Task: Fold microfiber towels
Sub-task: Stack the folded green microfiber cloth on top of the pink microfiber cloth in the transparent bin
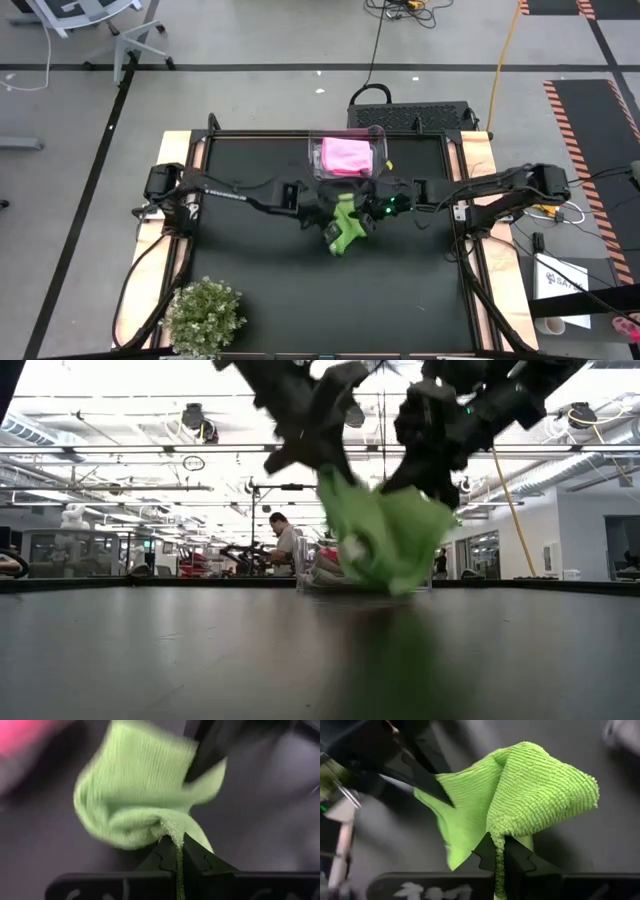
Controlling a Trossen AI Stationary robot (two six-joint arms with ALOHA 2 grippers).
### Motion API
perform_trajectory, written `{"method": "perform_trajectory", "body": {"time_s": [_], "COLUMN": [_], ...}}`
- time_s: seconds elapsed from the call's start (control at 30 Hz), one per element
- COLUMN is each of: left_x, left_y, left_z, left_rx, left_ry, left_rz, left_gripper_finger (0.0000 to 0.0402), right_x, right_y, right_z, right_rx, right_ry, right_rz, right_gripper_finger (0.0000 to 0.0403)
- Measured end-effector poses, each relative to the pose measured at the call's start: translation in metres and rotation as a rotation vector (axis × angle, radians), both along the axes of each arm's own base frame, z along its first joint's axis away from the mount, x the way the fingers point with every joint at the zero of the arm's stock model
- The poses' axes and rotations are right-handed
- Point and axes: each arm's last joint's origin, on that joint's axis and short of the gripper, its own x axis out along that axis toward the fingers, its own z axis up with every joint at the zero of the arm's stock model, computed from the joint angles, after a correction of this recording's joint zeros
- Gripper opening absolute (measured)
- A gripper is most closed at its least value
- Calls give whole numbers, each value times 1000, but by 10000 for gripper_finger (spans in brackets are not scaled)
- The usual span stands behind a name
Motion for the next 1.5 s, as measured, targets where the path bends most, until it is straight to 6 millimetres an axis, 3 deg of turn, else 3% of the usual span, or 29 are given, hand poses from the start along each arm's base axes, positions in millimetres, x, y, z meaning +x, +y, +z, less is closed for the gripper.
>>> {"method": "perform_trajectory", "body": {"time_s": [0.27, 0.47, 0.57, 0.73, 0.97, 1.2, 1.5], "left_x": [6, -1, -7, -18, -22, -8, 4], "left_y": [50, 94, 119, 154, 193, 206, 214], "left_z": [80, 112, 123, 122, 105, 72, 44], "left_rx": [182, 267, 288, 266, 220, 166, 145], "left_ry": [-25, -49, -75, -70, -50, 10, 59], "left_rz": [15, 43, 62, 79, 63, 19, -16], "left_gripper_finger": [1, 1, 1, 1, 1, 1, 1], "right_x": [-9, -13, -16, -20, -8, 3, -14], "right_y": [-17, -44, -63, -92, -115, -124, -126], "right_z": [63, 104, 115, 109, 80, 53, 25], "right_rx": [-101, -212, -259, -267, -213, -198, -196], "right_ry": [-223, -337, -350, -308, -195, -82, 154], "right_rz": [-77, -136, -192, -300, -363, -366, -438], "right_gripper_finger": [0, 0, 0, 0, 0, 0, 0]}}
